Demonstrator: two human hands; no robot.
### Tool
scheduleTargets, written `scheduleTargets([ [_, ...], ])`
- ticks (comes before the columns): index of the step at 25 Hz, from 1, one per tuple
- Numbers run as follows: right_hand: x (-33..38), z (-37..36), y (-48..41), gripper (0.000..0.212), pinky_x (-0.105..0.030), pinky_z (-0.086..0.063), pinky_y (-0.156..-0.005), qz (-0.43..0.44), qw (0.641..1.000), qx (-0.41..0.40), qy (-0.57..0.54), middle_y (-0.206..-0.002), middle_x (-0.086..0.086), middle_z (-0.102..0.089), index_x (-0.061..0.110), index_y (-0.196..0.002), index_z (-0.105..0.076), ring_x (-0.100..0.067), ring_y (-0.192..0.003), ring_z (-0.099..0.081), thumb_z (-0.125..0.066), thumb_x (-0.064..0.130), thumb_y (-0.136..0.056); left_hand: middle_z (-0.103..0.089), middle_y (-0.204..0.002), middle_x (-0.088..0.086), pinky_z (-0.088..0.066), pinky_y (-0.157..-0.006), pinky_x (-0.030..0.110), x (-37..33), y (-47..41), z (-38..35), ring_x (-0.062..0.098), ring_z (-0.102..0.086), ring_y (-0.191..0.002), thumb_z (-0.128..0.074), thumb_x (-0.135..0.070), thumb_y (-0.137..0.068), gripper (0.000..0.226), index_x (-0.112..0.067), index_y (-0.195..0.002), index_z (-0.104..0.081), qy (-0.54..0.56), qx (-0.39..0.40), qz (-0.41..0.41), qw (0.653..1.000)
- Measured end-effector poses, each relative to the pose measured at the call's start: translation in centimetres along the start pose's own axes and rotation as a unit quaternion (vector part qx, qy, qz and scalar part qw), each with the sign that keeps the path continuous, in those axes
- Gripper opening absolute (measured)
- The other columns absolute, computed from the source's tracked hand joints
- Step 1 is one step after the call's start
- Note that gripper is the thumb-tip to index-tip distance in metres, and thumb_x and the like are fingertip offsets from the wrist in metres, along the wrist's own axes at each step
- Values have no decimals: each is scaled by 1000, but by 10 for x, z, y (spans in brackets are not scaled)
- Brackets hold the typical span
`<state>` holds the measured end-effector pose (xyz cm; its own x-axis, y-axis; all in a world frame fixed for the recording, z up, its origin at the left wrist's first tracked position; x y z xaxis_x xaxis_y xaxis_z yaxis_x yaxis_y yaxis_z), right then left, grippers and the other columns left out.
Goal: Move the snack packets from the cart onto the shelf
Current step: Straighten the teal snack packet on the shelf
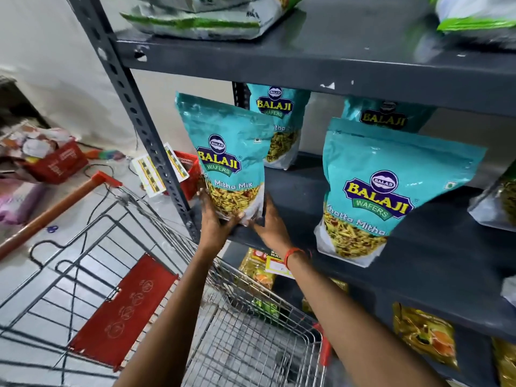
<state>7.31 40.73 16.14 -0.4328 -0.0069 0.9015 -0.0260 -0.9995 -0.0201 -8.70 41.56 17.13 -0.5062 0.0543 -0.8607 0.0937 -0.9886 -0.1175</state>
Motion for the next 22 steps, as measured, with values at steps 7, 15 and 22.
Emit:
scheduleTargets([
  [7, 61, 116, 140, 47, -25, -35, -110, 197, 935, -294, 14, -135, -12, -47, 6, -132, -41, -10, -132, -40, -56, 20, -90, 2, -155, -2, -8, -115, 10, -111, 74, -65, 9, -2, -145, -55, -32, -87, 83, -12, -146, -1, 35, 34, -169, 984],
  [15, -95, 202, 141, 104, -41, -39, -108, -82, 967, -240, -24, -142, -6, -38, 16, -141, -26, -21, -134, -36, -85, 37, -58, -36, -149, 0, -32, -114, 36, -85, 65, -183, 18, -35, -138, -82, -19, -66, 96, -15, -143, -25, 60, 338, -62, 937],
  [22, -106, 196, 123, 90, -37, -42, -104, -88, 977, -189, -53, -138, -3, -46, 20, -136, -34, -17, -129, -43, -85, 28, -61, -56, -131, 9, -43, -98, 31, -83, 58, -189, 20, -53, -118, -81, -15, -66, 76, -13, -131, -42, 33, 328, -45, 943],
])
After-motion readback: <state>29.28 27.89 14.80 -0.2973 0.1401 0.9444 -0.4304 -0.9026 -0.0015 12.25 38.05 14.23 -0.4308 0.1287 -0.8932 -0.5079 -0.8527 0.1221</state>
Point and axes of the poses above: each hand's wrist, its own y-axis away from the middle knuckle, its own z-axis out of the back of the hand, x = y × z, the point moved 10 cm from there along -y, towards the middle knuckle
